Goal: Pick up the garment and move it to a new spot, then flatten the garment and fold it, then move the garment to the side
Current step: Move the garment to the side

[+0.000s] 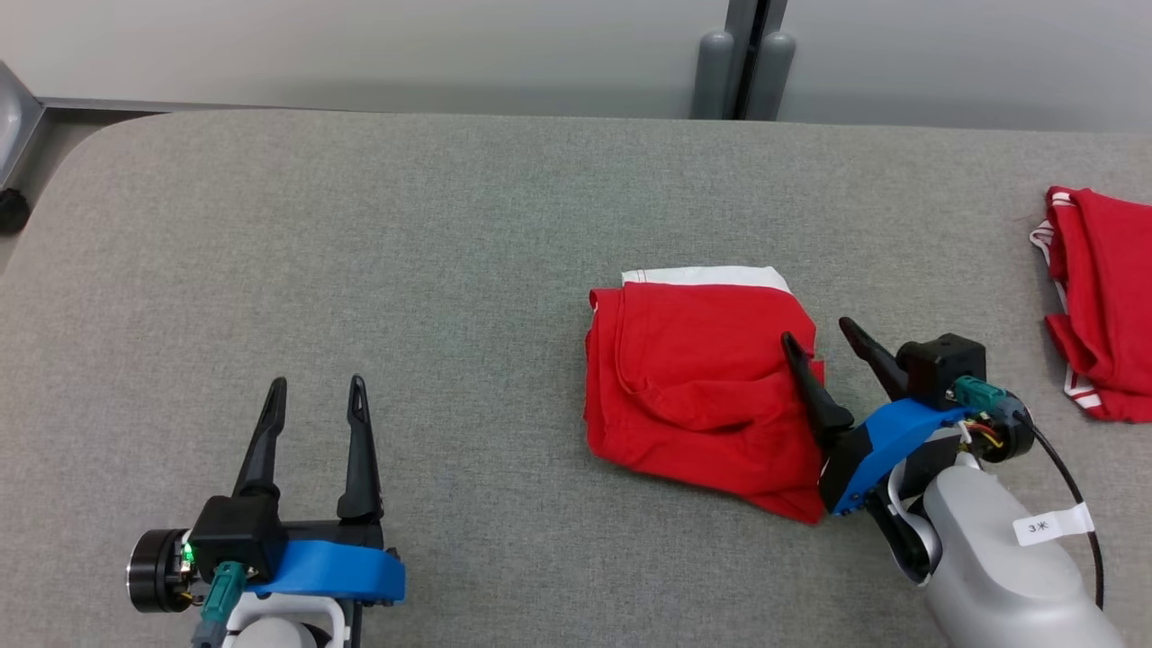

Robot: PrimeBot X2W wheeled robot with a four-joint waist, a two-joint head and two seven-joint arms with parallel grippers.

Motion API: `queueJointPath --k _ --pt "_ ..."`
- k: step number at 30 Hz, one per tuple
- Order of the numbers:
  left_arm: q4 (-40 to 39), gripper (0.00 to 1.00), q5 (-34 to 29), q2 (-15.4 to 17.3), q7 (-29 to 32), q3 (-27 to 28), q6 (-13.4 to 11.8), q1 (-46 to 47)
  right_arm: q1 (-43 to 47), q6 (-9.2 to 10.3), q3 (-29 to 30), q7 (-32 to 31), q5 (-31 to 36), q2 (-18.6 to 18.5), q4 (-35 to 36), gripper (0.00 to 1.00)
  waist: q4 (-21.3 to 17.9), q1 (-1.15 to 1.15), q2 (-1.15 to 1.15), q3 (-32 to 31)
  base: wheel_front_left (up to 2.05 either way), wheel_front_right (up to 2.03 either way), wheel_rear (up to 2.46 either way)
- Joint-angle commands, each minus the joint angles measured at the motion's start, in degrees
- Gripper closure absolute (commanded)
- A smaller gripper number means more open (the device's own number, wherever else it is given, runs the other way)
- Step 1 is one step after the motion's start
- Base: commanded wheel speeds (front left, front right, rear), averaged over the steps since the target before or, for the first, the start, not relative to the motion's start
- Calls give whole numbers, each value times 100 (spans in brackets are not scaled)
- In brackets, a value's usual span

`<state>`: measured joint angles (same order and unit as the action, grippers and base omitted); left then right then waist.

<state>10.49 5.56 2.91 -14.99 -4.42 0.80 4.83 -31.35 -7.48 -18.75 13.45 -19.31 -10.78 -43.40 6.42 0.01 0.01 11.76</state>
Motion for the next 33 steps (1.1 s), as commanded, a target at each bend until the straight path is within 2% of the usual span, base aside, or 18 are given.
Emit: queueJointPath --k 1,8,13,14,15,16,25,33 --pt "6 0 32 -3 -26 -14 -32 93 -142 -2 -96 32 -97 36 -191 0 60 -1 -1 76 0 0 0" --pt "38 0 69 -4 -26 -76 -74 144 -246 -2 -498 11 -504 141 -912 0 101 -1 -1 148 0 0 0" --pt "78 0 103 -2 -26 -117 -90 181 -99 -3 -851 -1 -957 267 -1121 0 100 -1 -1 144 0 0 0" --pt "85 0 111 -3 -26 -118 -87 191 -83 -3 -932 -23 -1018 261 -1154 27 95 -1 -1 145 0 0 0" --pt "89 0 123 -3 -26 -122 -87 203 -78 -3 -1020 -58 -1082 252 -1189 58 90 -1 -1 148 0 0 0" --pt "97 0 129 -3 -26 -124 -85 212 -87 -3 -1095 -62 -1141 243 -1209 100 85 -1 -1 147 0 0 0" --pt "120 0 144 -4 -26 -97 -52 173 -269 2 -1384 131 -1467 -36 -1195 100 -41 -1 -1 82 0 0 0" --pt "75 0 97 -3 -26 -75 -28 219 4 0 -1401 173 -1473 -466 -654 100 -607 -1 -1 140 0 0 0"
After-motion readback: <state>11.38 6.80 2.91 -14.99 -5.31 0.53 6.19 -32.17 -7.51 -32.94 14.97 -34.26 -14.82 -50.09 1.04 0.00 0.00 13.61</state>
